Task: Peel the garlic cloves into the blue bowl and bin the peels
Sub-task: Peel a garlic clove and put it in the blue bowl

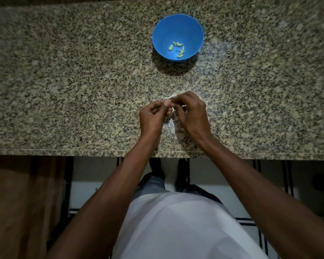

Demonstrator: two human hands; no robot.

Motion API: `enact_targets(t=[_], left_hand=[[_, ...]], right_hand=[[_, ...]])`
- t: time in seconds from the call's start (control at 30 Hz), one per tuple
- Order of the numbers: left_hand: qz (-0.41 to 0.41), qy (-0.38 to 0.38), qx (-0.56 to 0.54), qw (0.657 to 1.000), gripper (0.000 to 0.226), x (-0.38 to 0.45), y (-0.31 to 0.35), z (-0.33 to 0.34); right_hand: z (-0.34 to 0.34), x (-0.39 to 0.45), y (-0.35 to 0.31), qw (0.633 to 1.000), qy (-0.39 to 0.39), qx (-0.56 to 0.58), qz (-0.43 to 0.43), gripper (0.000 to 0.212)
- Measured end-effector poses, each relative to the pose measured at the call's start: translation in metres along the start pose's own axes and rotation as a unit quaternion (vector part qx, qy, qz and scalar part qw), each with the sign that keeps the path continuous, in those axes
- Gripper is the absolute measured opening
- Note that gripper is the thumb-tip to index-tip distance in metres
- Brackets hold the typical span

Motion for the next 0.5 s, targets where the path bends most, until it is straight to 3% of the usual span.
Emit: enact_targets(t=[0.23,0.37,0.5], left_hand=[[-0.063,0.000,-0.063,0.996,0.023,0.002,-0.010,0.003],[-0.062,-0.013,-0.067,0.996,0.019,0.003,-0.010,-0.002],[-0.043,-0.029,-0.047,0.998,0.024,0.001,-0.005,-0.006]], right_hand=[[-0.001,-0.016,0.011,0.999,0.033,0.020,0.026,0.015],[-0.006,-0.017,0.020,0.995,-0.023,0.044,0.091,0.009],[-0.016,-0.014,0.020,0.995,-0.069,-0.007,0.074,0.014]])
Point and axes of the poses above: each hand's wrist, its own x-axis towards the middle knuckle, its own z-axis out of the palm, y = z × x, the point moved 2 cm from there along x, towards the middle knuckle, and after that the axes turned 9 degrees about -z, right-handed, at the moved point
